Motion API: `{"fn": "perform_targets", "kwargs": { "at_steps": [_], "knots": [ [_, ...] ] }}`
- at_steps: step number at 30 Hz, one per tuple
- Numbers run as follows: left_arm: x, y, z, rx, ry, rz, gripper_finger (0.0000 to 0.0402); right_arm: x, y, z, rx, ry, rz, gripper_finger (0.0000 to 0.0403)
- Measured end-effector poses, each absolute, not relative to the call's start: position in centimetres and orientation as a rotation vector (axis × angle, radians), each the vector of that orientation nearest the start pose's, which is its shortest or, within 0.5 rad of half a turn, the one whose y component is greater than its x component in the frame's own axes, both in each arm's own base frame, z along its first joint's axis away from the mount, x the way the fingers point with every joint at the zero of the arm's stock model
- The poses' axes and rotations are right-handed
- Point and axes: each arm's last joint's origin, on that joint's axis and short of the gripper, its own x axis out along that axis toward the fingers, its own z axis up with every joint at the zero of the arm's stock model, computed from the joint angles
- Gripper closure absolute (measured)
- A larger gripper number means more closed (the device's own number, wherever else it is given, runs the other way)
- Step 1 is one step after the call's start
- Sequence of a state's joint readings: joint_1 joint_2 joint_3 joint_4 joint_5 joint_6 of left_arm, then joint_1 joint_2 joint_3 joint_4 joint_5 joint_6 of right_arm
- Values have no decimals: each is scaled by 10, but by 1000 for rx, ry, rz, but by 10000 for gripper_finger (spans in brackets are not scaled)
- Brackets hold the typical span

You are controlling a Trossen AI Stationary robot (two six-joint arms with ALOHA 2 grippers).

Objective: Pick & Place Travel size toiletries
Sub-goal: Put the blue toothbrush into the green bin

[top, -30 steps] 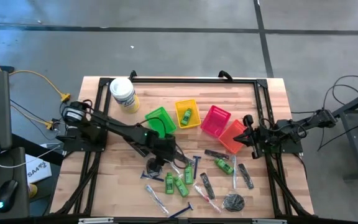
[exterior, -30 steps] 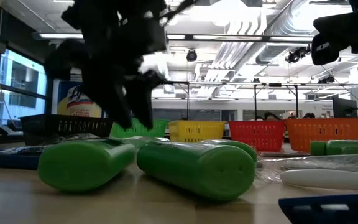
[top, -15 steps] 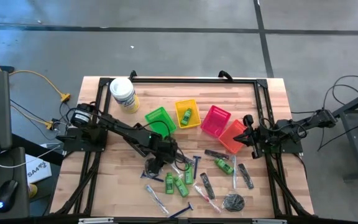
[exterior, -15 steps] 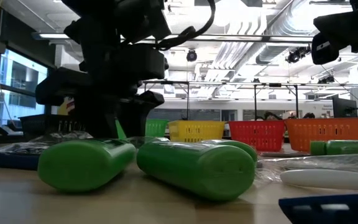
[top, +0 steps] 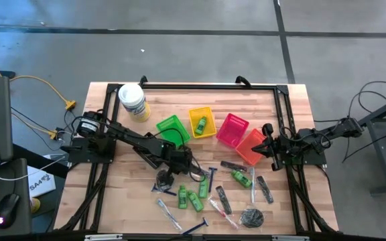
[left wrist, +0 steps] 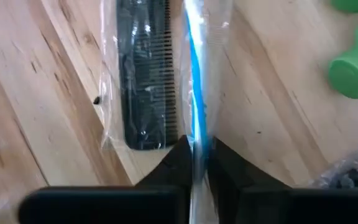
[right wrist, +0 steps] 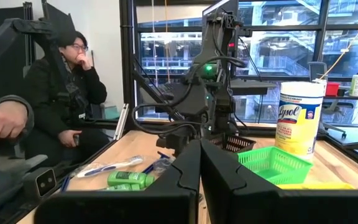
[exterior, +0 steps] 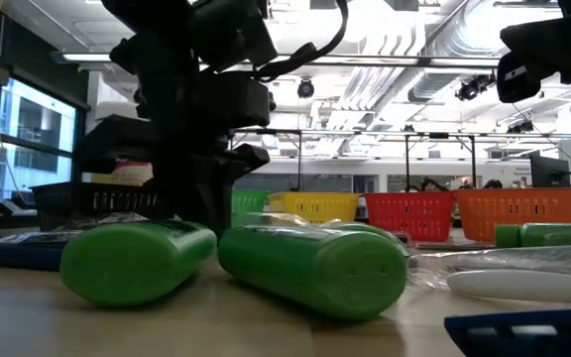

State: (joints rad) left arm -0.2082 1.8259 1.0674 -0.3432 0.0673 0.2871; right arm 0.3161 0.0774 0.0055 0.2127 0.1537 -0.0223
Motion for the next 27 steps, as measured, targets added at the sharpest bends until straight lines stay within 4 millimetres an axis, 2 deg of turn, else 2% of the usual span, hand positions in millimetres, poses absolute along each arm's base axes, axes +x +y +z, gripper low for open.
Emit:
{"fn": "perform_targets", "kwargs": {
  "at_steps": [3,7,12,19,23,27],
  "knots": [
    [338,-75,153,326,1061,-423,374,97,27,180,10,-139,163,399],
    [333,-74,170,323,1024,-422,354,97,27,180,10,-140,166,399],
    [329,-73,194,370,929,-431,387,97,27,180,11,-141,165,399],
    [318,-70,236,543,733,-464,387,97,27,180,10,-141,170,399],
    [313,-61,258,618,625,-428,387,97,28,180,9,-142,192,399],
    [305,-41,269,635,577,-374,387,97,28,180,10,-142,192,399]
  ]
}}
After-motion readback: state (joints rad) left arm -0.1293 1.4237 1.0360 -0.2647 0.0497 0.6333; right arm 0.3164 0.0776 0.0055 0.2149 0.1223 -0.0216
